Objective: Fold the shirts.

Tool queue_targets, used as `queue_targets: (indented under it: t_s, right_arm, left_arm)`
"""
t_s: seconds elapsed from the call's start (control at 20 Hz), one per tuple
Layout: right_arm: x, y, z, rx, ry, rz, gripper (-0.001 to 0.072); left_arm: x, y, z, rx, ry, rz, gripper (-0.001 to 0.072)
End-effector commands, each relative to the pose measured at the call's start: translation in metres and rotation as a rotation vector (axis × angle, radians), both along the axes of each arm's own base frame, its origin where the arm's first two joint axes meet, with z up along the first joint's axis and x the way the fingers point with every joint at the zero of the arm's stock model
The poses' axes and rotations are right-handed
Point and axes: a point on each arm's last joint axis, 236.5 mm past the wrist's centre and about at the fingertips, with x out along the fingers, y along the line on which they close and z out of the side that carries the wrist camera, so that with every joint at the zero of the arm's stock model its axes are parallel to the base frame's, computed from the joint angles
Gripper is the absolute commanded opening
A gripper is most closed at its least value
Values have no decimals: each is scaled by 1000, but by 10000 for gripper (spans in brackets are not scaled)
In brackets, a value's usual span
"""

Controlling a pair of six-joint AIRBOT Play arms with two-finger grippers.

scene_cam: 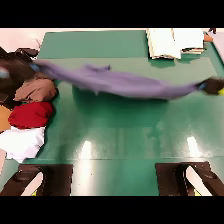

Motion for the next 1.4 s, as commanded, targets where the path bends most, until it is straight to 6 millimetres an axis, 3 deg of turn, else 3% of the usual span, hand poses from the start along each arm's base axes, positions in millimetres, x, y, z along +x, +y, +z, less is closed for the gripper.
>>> queue_targets:
  t_s: [0.0,0.1,0.25,0.35,0.4,0.55,0.65,0.75,0.85,1.0,1.1,1.2,1.25,1.35]
  right_arm:
    - [-33,13,164,-141,-420,-6,14]
    - [-56,21,219,-190,-557,-4,13]
    - [-76,18,265,-232,-632,-45,14]
    - [-79,5,272,-276,-602,-91,13]
    - [-76,0,271,-283,-573,-103,13]
    - [-46,-9,241,-240,-450,-91,13]
    - [-10,-22,189,-197,-292,-83,13]
    - [24,-34,124,-145,-111,-73,13]
    - [54,-43,45,-90,88,-58,13]
    - [88,-31,-64,-38,308,13,13]
    - [110,-24,-122,-13,393,30,14]
    - [139,-21,-153,2,401,21,13]
    - [155,-21,-158,2,385,18,14]
    - [183,-20,-151,-10,337,26,13]
  left_arm:
    - [-75,5,159,21,-409,28,20]
    - [-114,13,214,38,-569,67,20]
    - [-152,29,266,48,-739,150,20]
    - [-155,38,270,59,-749,191,20]
    - [-143,42,261,72,-704,206,20]
    - [-75,41,203,134,-456,180,20]
    - [-14,40,144,166,-247,149,21]
    - [46,36,65,174,-15,106,21]
    - [94,28,-25,150,213,59,21]
    - [141,20,-166,104,525,22,21]
    - [164,22,-236,109,637,25,21]
    - [190,27,-266,94,634,63,21]
    - [205,30,-264,86,592,89,21]
    - [232,38,-239,71,472,142,21]
